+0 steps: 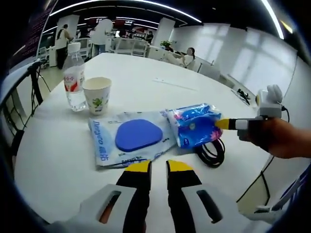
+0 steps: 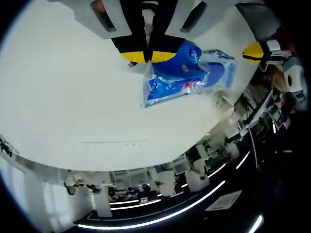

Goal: Arrange the tabletop items into an orderly group along one side of the table until the central work area is clear of visible clutter.

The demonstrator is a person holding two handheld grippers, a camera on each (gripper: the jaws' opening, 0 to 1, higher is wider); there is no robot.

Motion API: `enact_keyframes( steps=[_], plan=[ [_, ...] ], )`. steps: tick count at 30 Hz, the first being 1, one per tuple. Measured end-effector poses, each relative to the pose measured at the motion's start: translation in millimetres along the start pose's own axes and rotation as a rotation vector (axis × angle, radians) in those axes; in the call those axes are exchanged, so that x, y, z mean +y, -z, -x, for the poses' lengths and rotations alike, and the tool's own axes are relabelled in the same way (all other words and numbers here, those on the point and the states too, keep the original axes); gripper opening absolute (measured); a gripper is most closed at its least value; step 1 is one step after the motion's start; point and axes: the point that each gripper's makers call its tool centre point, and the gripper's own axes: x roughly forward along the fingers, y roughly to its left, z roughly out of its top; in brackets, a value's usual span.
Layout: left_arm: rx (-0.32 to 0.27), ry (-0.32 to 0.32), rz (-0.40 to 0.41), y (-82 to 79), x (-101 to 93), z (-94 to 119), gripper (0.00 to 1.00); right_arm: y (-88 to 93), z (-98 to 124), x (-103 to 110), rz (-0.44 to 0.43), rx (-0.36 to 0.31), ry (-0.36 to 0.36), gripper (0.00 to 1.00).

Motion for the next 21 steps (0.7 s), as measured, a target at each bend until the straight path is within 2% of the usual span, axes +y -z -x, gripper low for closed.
enact_keyframes(
  steps=[2,4,9,15,21],
  plan=[
    [-0.001,-0.001,-0.005,0.5,2.2,1,0.1,-5.2,-5,-11,-0.005,-0.003,0.005,0.0],
    [0.0,-0.005,-0.012,1.1,3.5,3,0.11,-6.2,-7,-10,-0.008,-0.006,0.014,0.0],
    [-0.002,-0.021,-0.014,3.2,9.6,9,0.11,-15.8,-12,-34,-0.039,-0.022,0.039,0.0],
    [0.004,-0.029,-0.028,5.2,15.0,12,0.12,-22.5,-11,-43,-0.062,-0.03,0.059,0.0],
    [0.009,-0.047,-0.032,7.6,19.7,17,0.12,-25.4,-11,-66,-0.086,-0.037,0.077,0.0]
  ],
)
